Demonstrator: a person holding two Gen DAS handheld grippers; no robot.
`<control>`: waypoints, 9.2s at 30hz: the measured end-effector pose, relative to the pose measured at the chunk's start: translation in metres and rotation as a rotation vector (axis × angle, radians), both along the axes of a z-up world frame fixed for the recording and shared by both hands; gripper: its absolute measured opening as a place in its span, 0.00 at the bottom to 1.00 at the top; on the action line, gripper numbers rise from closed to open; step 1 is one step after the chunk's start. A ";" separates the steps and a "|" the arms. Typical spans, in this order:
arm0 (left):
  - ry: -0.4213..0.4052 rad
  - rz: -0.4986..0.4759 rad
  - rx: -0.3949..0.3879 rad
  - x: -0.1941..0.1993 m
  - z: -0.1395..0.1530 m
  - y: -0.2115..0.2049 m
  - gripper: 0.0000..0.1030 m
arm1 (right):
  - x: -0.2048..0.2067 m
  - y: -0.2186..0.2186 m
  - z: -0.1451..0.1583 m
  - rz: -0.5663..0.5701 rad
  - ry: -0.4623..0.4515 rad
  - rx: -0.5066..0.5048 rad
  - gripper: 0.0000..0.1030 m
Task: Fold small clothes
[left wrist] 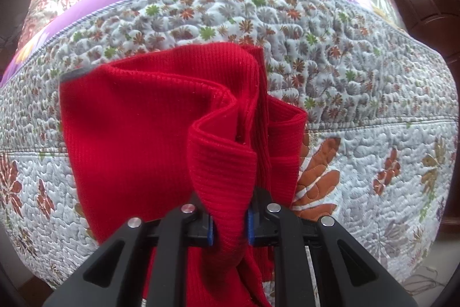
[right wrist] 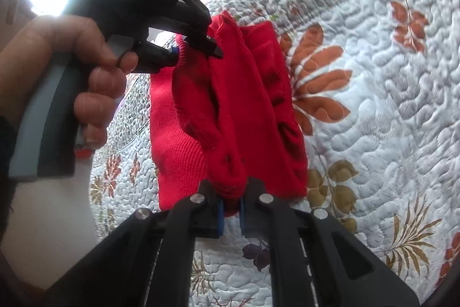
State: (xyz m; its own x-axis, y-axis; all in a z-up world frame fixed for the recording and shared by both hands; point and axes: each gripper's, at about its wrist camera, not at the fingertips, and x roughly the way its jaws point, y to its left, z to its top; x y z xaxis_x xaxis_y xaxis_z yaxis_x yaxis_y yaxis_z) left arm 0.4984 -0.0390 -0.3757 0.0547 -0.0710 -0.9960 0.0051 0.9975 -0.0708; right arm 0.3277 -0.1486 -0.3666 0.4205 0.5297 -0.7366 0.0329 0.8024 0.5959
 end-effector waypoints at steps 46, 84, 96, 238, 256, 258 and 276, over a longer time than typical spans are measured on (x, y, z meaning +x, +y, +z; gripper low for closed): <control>-0.108 -0.271 -0.393 -0.148 -0.052 0.067 0.70 | 0.201 -0.024 -0.049 0.169 0.014 0.043 0.07; -0.255 -0.116 -0.641 -0.119 -0.034 0.184 0.62 | 0.088 -0.058 -0.031 0.162 0.170 0.126 0.13; -0.094 -0.087 -0.721 -0.159 -0.083 0.199 0.59 | 0.065 -0.028 -0.048 0.349 0.258 0.099 0.00; -0.153 0.262 -0.902 -0.280 -0.115 0.384 0.66 | 0.139 0.274 -0.035 0.609 0.173 0.085 0.05; -0.240 0.175 -0.927 -0.188 -0.126 0.446 0.45 | 0.099 0.317 -0.046 0.753 0.233 0.217 0.00; -0.241 0.183 -0.924 -0.188 -0.126 0.447 0.45 | 0.098 0.318 -0.046 0.742 0.247 0.234 0.00; -0.205 0.217 -1.007 -0.238 -0.121 0.456 0.51 | 0.045 0.296 -0.024 0.647 0.277 0.180 0.05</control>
State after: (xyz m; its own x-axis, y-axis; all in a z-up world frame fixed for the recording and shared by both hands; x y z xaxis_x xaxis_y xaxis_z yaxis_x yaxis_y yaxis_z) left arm 0.2607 0.4172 -0.4971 0.3265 -0.8300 -0.4523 -0.0614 0.4588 -0.8864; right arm 0.3724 0.1471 -0.3910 -0.2078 0.7323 -0.6485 -0.2464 0.6024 0.7592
